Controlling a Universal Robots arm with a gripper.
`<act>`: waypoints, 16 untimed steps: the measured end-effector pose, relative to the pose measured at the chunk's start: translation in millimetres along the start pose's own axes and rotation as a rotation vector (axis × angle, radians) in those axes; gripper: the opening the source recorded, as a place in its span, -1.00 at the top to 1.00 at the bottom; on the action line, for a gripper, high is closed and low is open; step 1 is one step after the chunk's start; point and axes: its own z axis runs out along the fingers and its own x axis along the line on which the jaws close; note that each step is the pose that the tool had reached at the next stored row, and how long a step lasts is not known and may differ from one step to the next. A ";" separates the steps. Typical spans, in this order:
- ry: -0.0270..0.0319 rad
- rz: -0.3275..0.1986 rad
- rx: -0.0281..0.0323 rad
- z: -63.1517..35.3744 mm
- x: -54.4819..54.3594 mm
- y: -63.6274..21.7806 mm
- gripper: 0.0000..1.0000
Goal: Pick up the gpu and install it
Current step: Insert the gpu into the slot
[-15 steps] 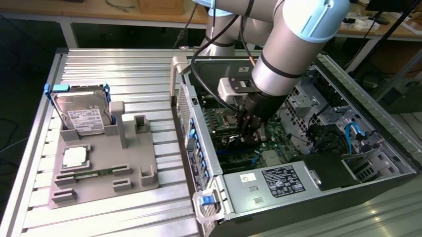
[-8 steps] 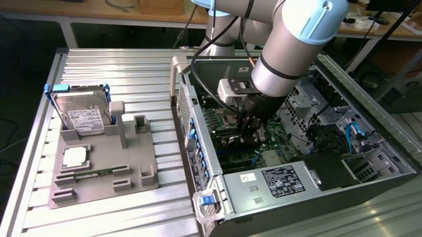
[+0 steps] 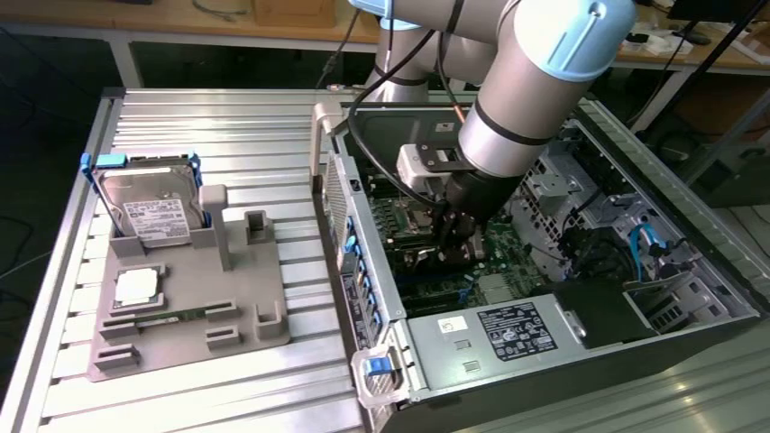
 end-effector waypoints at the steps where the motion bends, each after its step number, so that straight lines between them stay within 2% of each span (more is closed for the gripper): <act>1: 0.0000 0.000 0.0000 -0.5 0.0 0.0 0.47; 16: 0.0001 0.000 -0.0001 -1.8 1.3 0.1 0.47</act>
